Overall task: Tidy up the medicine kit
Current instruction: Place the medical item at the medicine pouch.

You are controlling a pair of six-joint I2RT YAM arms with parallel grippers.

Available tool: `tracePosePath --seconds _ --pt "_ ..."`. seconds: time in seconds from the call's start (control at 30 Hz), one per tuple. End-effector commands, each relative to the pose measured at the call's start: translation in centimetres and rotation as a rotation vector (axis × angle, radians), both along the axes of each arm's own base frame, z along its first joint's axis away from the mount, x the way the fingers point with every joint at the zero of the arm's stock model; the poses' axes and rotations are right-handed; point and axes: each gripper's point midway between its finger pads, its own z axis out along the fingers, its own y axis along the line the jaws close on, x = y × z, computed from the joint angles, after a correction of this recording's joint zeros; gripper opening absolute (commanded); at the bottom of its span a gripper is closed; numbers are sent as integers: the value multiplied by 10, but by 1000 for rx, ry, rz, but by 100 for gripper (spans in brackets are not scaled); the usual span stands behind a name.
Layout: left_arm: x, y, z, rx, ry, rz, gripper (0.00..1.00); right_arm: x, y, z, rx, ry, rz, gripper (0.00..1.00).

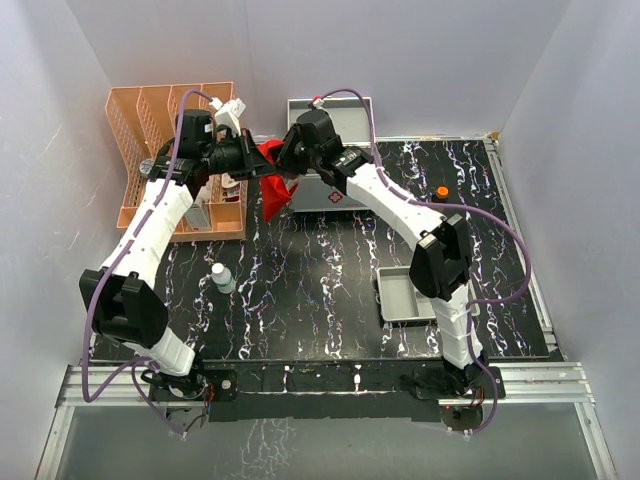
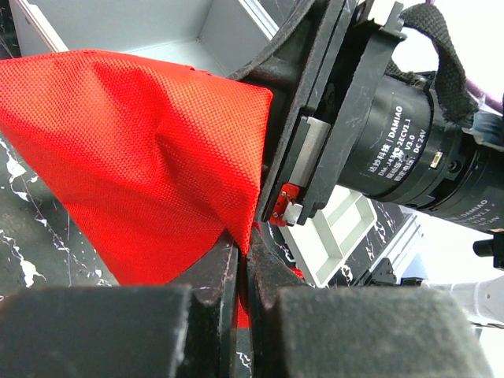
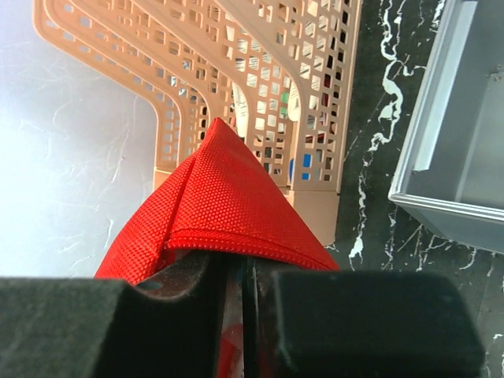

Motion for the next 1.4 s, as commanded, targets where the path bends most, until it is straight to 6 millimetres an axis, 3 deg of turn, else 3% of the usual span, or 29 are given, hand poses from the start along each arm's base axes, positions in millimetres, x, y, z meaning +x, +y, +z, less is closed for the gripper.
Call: tracePosePath --seconds 0.0,0.17,0.4,0.5,0.73,1.0,1.2,1.37 --pt "-23 -24 31 -70 -35 -119 0 -8 -6 57 24 -134 5 16" --pt "-22 -24 26 -64 -23 -115 0 -27 -37 101 14 -234 -40 30" --pt "-19 -25 20 -62 -4 -121 0 -66 -75 152 65 -316 -73 39" --pt "-19 -26 19 -65 0 -130 0 -74 -84 161 71 -341 -82 42" --pt "-19 -26 20 -52 -5 -139 0 -83 -101 137 -3 -307 -91 40" --pt "-18 -25 19 -46 3 -128 0 -94 -92 89 -129 -193 10 30" --pt "-16 -25 18 -47 1 -123 0 -99 -97 80 -211 -183 16 30" --pt "-15 -25 18 -51 0 -122 0 -102 -86 74 -249 -179 49 30"
